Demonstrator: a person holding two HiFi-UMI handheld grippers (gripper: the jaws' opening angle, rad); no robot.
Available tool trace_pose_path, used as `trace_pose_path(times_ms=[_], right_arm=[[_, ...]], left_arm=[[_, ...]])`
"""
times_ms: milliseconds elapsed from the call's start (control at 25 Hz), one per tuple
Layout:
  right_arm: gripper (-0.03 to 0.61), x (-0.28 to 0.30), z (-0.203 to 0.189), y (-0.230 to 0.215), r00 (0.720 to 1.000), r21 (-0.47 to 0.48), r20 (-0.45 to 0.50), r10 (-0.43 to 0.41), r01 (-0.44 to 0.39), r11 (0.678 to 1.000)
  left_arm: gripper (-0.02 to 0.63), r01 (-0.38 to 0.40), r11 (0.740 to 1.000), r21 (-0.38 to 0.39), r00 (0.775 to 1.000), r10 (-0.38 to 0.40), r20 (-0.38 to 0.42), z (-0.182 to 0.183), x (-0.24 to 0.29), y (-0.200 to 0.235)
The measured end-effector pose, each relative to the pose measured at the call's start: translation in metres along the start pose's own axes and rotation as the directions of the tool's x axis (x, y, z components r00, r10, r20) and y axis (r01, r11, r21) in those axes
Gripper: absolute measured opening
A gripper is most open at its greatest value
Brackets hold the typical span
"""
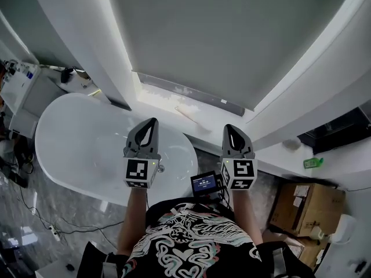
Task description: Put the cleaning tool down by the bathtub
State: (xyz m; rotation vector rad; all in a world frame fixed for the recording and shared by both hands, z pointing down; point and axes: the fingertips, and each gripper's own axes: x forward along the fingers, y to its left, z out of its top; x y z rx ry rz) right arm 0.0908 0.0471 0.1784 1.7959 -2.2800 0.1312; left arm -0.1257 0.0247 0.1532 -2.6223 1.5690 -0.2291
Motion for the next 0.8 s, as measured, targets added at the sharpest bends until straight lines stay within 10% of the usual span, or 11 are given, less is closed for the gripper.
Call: trace_pose_path(times_ms=[800], right_arm=[[0.026, -0.0068, 0.0041, -0.0014, 1.0, 0.011, 0.018, -0.013, 0.013, 1.0]], left_arm=[[0.017, 0.025, 1.0, 0.008, 1.0, -0.025, 0.014, 0.0039, 0.0036, -0.0015]])
